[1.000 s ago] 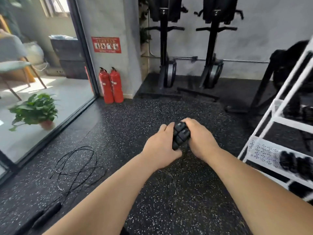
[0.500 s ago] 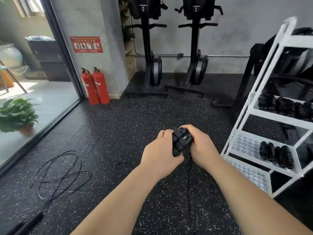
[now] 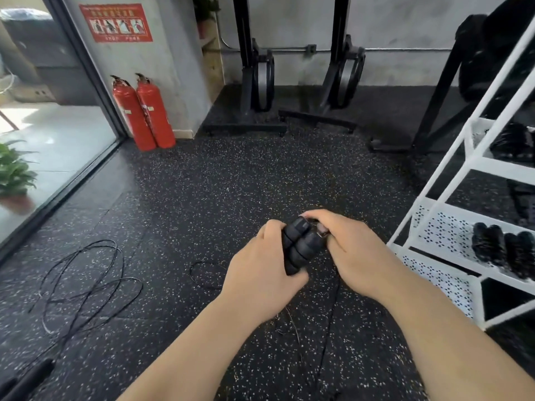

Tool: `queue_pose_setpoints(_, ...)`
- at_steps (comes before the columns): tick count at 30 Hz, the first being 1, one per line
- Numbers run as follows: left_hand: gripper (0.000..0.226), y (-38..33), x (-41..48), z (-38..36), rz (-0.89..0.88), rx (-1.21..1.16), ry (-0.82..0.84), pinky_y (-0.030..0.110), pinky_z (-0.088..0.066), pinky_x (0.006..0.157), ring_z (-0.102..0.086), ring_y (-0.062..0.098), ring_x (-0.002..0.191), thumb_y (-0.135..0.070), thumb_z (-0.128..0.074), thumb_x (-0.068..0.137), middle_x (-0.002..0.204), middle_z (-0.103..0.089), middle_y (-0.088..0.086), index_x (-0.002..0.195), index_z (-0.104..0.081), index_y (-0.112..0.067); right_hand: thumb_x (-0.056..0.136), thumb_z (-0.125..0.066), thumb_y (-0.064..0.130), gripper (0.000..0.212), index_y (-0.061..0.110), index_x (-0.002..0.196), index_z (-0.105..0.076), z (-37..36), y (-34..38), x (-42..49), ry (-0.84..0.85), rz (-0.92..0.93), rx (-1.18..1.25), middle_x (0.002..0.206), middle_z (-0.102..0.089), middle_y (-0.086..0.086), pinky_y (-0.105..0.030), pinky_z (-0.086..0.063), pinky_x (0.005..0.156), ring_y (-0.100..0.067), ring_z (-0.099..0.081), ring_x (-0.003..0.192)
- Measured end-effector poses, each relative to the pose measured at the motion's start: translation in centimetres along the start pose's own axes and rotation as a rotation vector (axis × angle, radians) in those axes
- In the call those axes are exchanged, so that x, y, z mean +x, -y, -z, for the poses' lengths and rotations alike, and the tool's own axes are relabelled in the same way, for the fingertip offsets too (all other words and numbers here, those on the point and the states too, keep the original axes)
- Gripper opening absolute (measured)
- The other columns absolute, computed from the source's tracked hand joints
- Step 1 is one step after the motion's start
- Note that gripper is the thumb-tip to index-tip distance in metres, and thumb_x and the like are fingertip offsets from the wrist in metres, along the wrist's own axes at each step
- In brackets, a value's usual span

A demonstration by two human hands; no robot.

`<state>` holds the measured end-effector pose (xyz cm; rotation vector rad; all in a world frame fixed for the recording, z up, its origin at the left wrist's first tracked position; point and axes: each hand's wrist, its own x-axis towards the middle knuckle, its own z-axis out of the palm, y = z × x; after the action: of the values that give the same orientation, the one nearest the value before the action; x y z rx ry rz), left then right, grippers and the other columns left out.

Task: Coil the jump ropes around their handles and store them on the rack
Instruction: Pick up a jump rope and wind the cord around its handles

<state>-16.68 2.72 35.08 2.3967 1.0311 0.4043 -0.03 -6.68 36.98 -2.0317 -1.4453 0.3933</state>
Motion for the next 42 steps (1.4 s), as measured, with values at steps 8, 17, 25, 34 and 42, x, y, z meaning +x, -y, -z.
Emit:
queue_pose_setpoints(8, 0.051, 1.3, 1.0, -0.5, 0.065, -0.055, 0.043, 0.038, -0.053, 0.075, -0.064, 0.013, 0.084, -0.046, -0.073, 0.083, 0.104, -0.061, -0.015, 0.116, -0.035, -0.043, 0.104, -0.039, 0.005, 0.052, 0.043, 0.136, -0.057, -2.2, -0.2, 1.3, -0.012, -0.058, 0.027, 0.109, -0.065, 0.015, -0.021, -0.040, 0.071, 0.001, -0.058, 0.087)
queue_pose_setpoints(17, 0.050, 0.6, 0.9, -0.8, 0.078, -0.077, 0.027, 0.038, -0.050, 0.072, -0.062, 0.012, 0.084, -0.043, -0.071, 0.083, 0.104, -0.058, -0.016, 0.117, -0.034, -0.042, 0.100, -0.038, 0.001, 0.061, 0.044, 0.140, -0.054, -2.9, 0.4, 1.4, -0.027, -0.124, 0.058, 0.124, -0.065, 0.014, -0.031, -0.045, 0.087, -0.009, -0.060, 0.106)
queue_pose_setpoints(25, 0.047, 1.6, 1.6, -0.9, 0.015, 0.114, -0.121, 0.038, -0.047, 0.086, -0.057, 0.016, 0.099, -0.048, -0.073, 0.086, 0.112, -0.054, -0.015, 0.116, -0.040, -0.035, 0.107, -0.038, 0.007, 0.051, 0.040, 0.143, -0.053, -3.1, 0.6, 1.3, -0.007, -0.094, 0.011, 0.123, -0.064, 0.011, -0.036, -0.050, 0.087, -0.013, -0.060, 0.103)
queue_pose_setpoints(34, 0.038, 0.4, 1.2, -1.4, 0.218, -0.384, -0.040, 0.035, -0.055, 0.065, -0.066, 0.008, 0.072, -0.034, -0.078, 0.076, 0.085, -0.069, -0.013, 0.100, -0.051, -0.043, 0.108, -0.038, 0.007, 0.054, 0.049, 0.134, -0.058, -2.7, 0.9, 1.8, -0.064, -0.084, 0.200, 0.121, -0.065, 0.019, -0.022, -0.045, 0.085, 0.002, -0.061, 0.105)
queue_pose_setpoints(42, 0.039, 0.4, 1.4, -1.4, 0.246, -0.337, -0.052, 0.046, -0.060, 0.075, -0.068, 0.012, 0.083, -0.047, -0.076, 0.076, 0.099, -0.067, -0.013, 0.101, -0.046, -0.042, 0.108, -0.051, 0.027, 0.043, 0.055, 0.141, -0.054, -1.4, 0.9, 1.9, 0.115, -0.069, 0.399, 0.129, -0.062, 0.031, -0.034, -0.048, 0.106, 0.006, -0.059, 0.117)
